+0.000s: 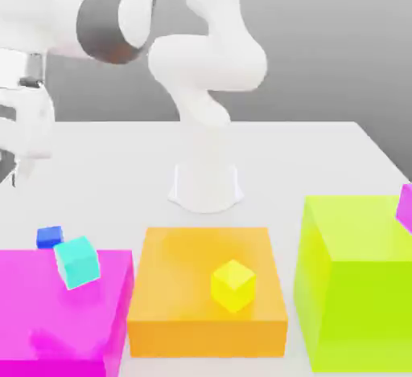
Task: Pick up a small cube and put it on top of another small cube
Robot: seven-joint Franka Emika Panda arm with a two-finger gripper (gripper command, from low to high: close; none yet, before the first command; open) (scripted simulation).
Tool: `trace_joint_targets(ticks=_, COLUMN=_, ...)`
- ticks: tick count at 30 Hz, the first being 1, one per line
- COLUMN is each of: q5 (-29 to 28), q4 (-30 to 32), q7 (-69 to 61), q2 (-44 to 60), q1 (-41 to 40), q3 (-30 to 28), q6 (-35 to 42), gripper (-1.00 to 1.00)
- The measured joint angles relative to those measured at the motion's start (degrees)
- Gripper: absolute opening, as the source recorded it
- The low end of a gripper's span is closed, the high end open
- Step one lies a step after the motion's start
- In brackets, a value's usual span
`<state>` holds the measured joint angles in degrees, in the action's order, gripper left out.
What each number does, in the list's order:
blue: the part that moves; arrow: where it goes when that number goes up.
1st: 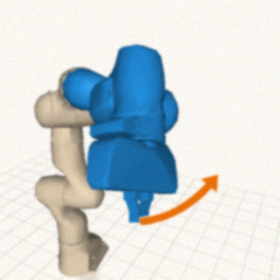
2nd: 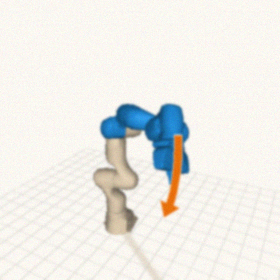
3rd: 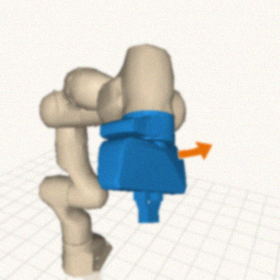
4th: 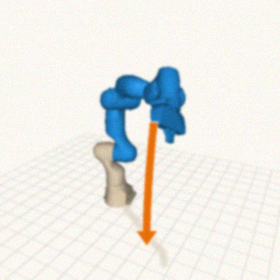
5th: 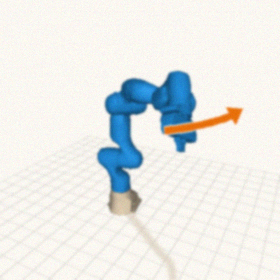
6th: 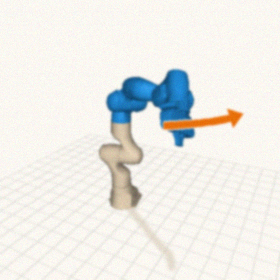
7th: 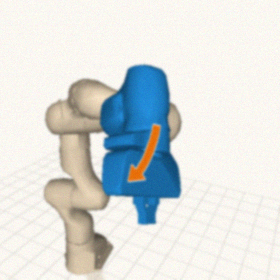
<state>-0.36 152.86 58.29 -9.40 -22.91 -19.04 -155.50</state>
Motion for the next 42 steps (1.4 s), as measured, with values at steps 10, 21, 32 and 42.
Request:
trace_joint_targets(ticks=10, q5=16.92, q4=5.24, q7=-8.19, q2=21.54, q1=-14.52, q3=3.68, q6=-14.1, gripper=0.0)
trace_joint_targets(ticks=21, q5=20.33, q4=4.23, q7=-10.83, q2=25.96, q1=-20.27, q3=10.18, q6=-17.61, gripper=-1.0)
trace_joint_targets(ticks=32, q5=-3.03, q4=2.29, q7=-11.49, q2=16.09, q1=-14.4, q3=2.99, q6=-5.57, gripper=-1.0)
trace_joint_targets(ticks=42, q5=-21.85, q4=-8.83, q7=-39.01, q2=21.97, q1=-13.65, q3=4.43, q6=1.16, gripper=-1.0)
